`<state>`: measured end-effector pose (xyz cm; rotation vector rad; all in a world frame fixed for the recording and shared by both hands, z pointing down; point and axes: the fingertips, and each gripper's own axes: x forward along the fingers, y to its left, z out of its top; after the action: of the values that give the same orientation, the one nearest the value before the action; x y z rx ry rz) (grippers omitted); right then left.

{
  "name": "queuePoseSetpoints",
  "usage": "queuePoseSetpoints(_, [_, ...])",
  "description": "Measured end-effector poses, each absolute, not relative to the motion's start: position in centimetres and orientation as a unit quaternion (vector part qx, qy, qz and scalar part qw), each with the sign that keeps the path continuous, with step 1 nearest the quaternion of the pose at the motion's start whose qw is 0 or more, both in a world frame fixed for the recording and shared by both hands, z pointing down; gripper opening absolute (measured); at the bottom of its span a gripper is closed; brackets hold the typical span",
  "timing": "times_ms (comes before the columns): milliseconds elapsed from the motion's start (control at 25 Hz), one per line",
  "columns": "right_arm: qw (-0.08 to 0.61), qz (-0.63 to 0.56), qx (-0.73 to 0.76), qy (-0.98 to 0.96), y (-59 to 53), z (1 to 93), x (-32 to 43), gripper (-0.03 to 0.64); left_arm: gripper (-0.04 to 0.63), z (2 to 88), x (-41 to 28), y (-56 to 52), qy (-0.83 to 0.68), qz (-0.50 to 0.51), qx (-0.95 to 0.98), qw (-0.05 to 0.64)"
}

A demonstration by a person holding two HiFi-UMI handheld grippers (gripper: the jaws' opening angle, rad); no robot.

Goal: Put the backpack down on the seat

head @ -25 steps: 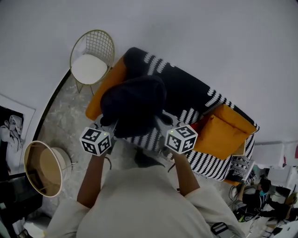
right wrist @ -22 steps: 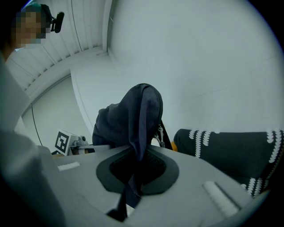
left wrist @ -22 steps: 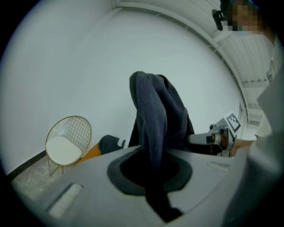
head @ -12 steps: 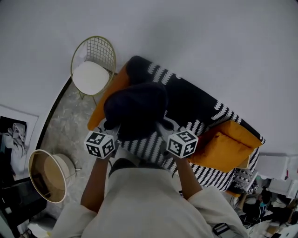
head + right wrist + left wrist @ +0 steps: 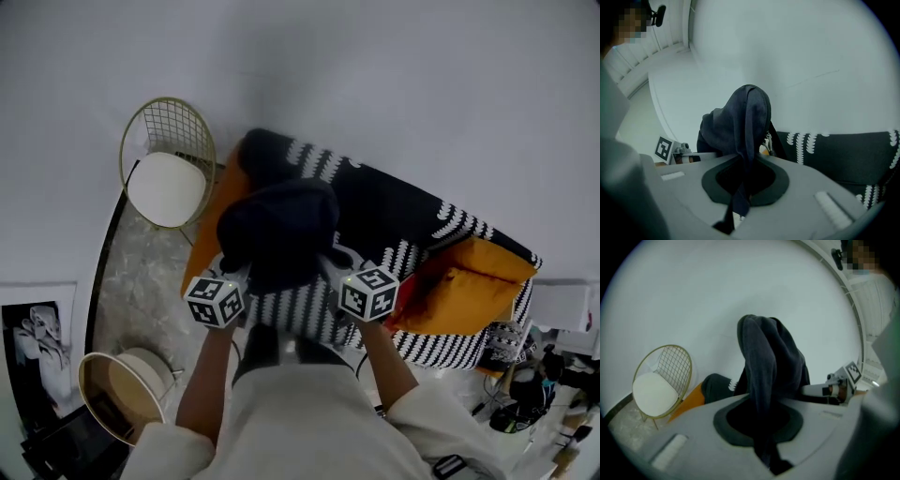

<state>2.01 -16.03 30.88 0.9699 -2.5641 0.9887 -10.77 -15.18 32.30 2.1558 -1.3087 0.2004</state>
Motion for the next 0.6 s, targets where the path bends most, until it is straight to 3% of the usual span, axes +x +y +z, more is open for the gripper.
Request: queuePoseSetpoints(600, [0.149, 0.391, 0.4, -0.816, -25.1, 43.2, 0.4, 0.011, 0.028, 45.0, -12.1, -25.4, -0.443, 0.11, 0.807, 0.375])
